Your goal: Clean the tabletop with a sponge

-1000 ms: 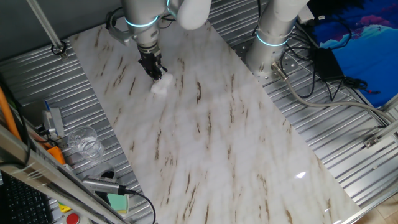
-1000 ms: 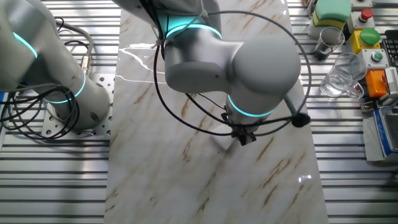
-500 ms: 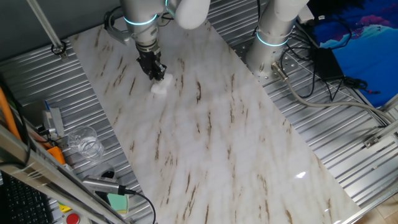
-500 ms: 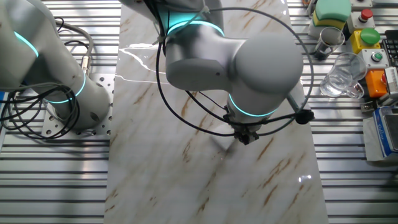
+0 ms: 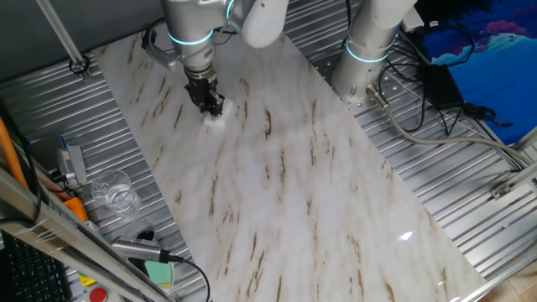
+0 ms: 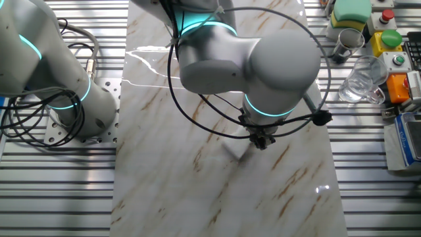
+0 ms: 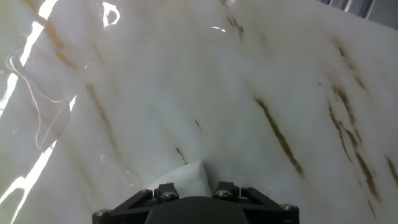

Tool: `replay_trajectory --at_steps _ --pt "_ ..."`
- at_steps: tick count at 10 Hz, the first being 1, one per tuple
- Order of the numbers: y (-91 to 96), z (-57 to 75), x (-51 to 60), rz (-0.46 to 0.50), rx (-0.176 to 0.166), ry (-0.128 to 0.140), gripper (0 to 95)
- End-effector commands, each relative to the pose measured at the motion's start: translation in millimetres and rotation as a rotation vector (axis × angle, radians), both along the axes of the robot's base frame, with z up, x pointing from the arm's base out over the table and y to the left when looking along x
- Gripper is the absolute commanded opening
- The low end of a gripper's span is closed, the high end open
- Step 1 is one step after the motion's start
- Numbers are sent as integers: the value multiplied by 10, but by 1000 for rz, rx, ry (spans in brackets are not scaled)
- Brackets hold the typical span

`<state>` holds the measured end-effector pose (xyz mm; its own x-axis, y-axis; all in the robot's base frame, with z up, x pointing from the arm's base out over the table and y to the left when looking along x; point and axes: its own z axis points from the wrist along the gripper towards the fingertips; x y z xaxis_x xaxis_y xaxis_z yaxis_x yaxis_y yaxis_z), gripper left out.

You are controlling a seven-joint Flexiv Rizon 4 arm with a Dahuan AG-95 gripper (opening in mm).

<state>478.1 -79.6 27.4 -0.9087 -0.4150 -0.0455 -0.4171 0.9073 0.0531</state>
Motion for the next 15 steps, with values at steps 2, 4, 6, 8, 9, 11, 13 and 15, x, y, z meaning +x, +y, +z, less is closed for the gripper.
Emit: replay_trajectory --at_steps 2,4,6,8,9,11,13,15 --pt "-8 -35 5 -3 -2 -6 190" --pt "-9 -54 7 -1 -6 -8 0" --pt "0 -61 11 -15 -1 -7 0" --pt "47 -82 34 -38 4 -5 0" --pt "82 -83 47 -51 4 -2 0" --pt "196 -79 85 -74 3 3 0" --pt "361 -98 134 -95 1 5 0" --pt "569 -149 182 -102 -15 8 0"
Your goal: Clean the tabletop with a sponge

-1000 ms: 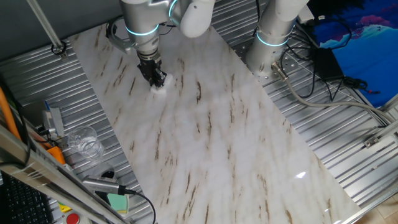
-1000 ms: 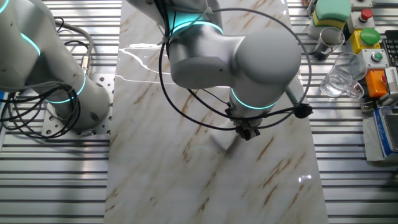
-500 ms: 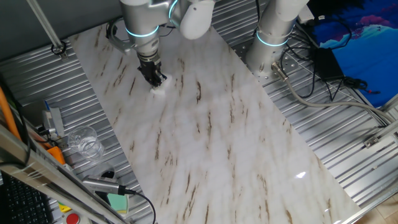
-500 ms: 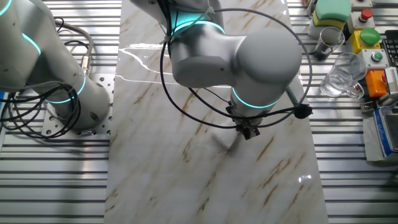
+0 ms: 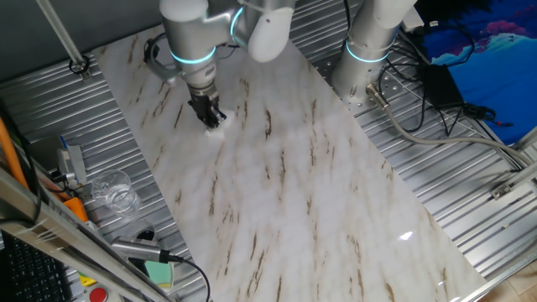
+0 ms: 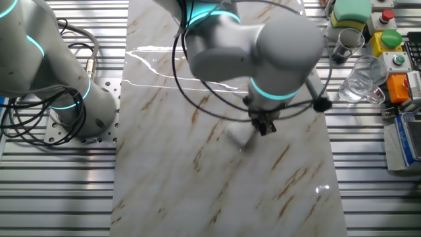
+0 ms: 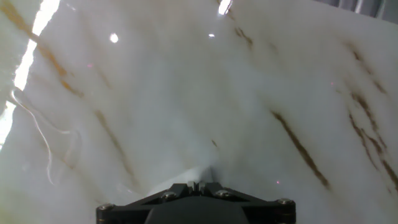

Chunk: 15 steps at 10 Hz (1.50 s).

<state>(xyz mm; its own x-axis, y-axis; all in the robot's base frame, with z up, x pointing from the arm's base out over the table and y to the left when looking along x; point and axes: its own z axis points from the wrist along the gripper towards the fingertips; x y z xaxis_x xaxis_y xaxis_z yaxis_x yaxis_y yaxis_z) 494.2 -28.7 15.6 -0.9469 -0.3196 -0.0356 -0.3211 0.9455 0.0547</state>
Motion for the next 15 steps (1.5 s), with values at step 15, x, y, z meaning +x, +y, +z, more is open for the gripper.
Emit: replay_trajectory --at_steps 15 --pt "609 -37 -114 235 -63 70 0"
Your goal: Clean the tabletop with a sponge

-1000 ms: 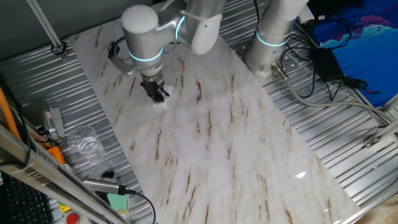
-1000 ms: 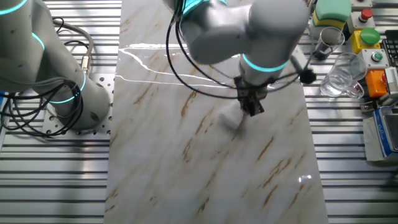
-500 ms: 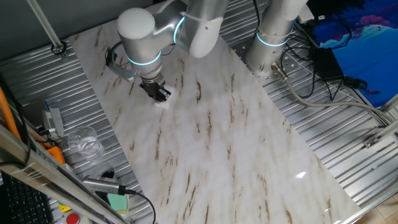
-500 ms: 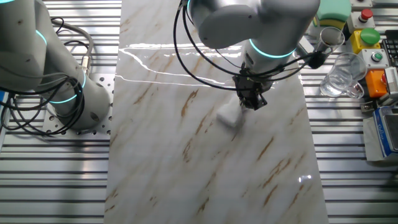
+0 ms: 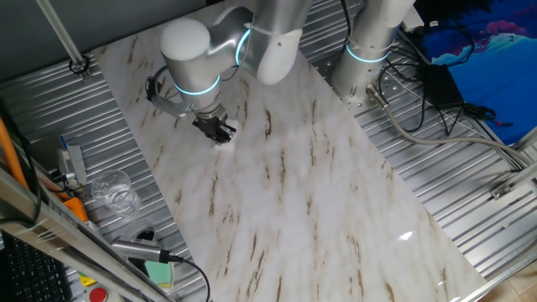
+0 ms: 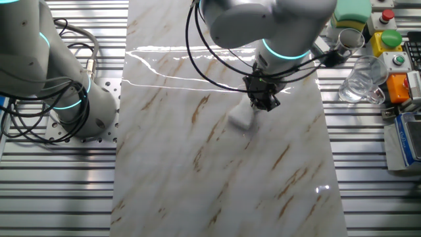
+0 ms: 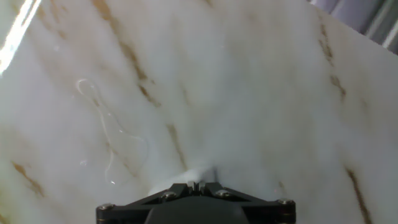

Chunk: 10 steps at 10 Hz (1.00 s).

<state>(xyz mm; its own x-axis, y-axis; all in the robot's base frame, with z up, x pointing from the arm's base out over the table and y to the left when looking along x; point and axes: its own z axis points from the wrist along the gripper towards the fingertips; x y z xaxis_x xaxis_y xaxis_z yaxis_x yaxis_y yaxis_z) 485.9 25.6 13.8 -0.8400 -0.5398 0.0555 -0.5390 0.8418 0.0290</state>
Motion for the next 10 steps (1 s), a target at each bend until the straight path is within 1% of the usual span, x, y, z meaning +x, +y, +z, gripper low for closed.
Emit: replay_trajectory --at_steps 1,2,3,5,8,10 --pt "103 -22 -41 -14 -1 -2 0" --pt "151 -7 -58 -13 -11 -2 0" --pt "171 5 -78 -12 -9 1 0" --pt "228 -17 -127 -19 -6 1 0" --pt "270 -25 -139 -7 -6 0 0" --pt "268 -1 -148 -5 -14 0 0"
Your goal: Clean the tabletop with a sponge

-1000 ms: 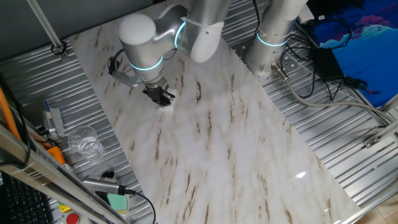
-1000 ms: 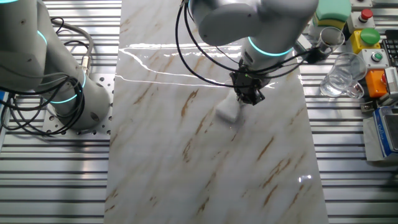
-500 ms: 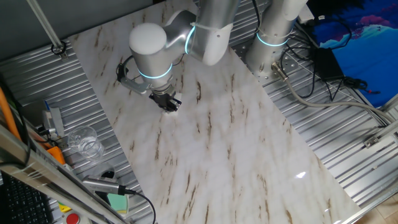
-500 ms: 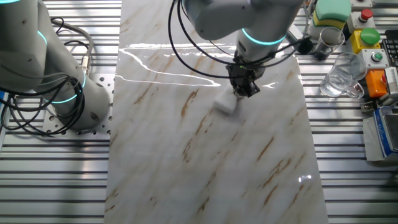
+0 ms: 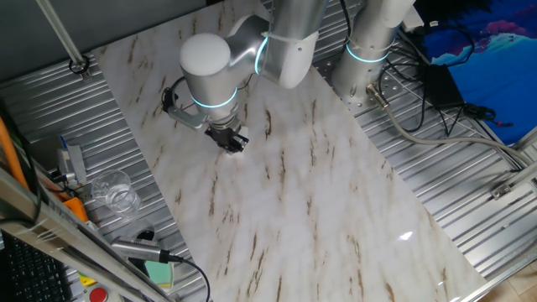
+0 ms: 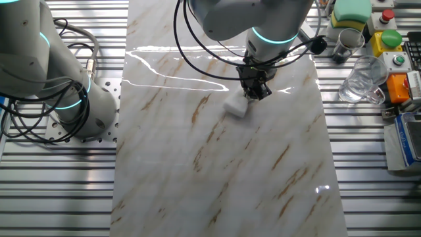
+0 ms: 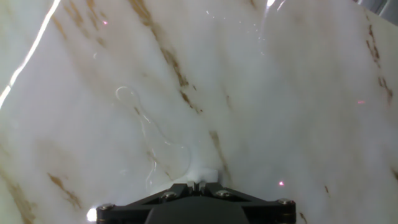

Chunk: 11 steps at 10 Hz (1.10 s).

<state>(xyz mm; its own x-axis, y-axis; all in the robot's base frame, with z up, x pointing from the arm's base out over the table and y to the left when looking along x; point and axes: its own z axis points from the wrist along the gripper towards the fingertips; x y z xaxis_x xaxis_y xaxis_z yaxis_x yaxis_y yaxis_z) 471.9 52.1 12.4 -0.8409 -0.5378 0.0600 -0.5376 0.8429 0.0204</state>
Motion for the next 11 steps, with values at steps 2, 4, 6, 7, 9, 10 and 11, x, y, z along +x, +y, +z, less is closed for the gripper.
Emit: replay_trajectory --at_steps 2,4,6,7,9,10,11 --pt "-4 30 -39 -4 2 1 0" --pt "-4 30 -39 10 6 4 0" --pt "-4 30 -39 62 10 5 0" --pt "-4 30 -39 90 11 5 0" --pt "-4 30 -39 121 19 3 0" --pt "-4 30 -39 124 20 3 0" --pt "-4 30 -39 127 23 4 0"
